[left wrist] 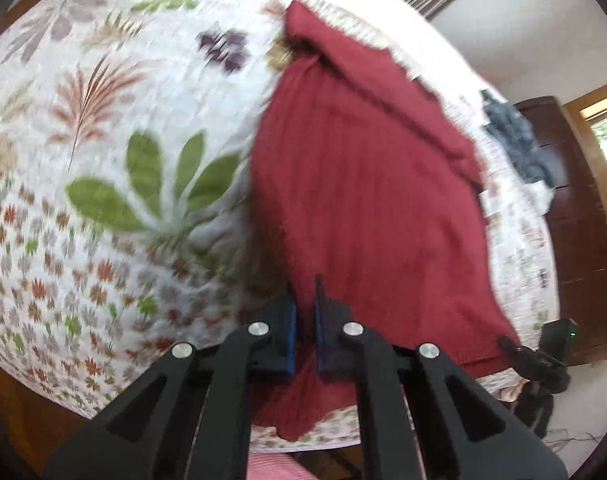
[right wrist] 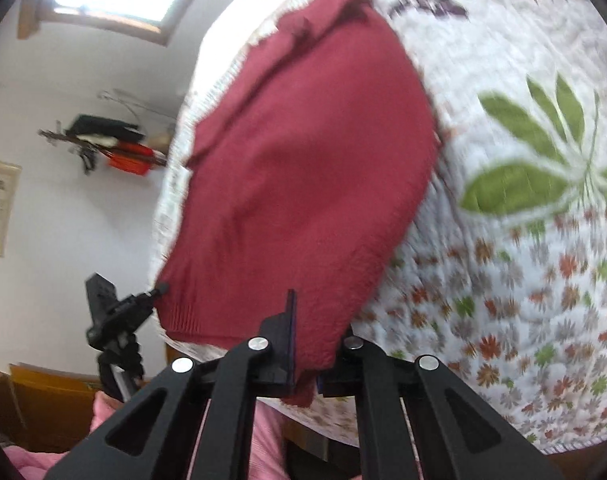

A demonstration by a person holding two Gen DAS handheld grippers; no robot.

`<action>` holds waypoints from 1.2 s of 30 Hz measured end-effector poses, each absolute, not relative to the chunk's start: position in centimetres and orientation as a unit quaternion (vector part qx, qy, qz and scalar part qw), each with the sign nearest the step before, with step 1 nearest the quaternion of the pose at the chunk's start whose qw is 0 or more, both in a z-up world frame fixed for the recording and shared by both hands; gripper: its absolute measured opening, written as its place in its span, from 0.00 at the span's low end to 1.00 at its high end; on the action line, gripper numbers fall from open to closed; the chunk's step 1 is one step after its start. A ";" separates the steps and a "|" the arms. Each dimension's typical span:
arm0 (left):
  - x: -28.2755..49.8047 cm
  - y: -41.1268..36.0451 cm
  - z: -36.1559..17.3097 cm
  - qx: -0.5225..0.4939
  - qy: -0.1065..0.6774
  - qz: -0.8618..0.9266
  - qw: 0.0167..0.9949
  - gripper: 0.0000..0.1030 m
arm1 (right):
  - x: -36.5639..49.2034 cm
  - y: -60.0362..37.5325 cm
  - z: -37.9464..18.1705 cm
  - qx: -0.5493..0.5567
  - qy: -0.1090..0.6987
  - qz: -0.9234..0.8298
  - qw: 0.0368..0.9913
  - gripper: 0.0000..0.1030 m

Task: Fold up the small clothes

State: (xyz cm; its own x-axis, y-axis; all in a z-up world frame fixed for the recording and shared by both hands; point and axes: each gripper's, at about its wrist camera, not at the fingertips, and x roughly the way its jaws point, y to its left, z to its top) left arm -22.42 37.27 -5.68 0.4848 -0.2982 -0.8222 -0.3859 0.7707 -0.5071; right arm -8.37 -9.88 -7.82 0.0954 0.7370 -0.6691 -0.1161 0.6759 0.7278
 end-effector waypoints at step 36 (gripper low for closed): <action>-2.0 45.3 -10.2 -0.427 0.490 0.012 0.760 0.08 | 15.2 -7.4 -11.4 0.308 0.636 0.255 0.660 0.08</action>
State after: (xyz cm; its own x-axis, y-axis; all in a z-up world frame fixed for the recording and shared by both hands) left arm -1.97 45.32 -10.22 0.5187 -0.4011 -0.7550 -0.4368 0.6348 -0.6373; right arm 15.24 -7.37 -11.41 0.0605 0.7292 -0.6816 0.0556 0.6793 0.7317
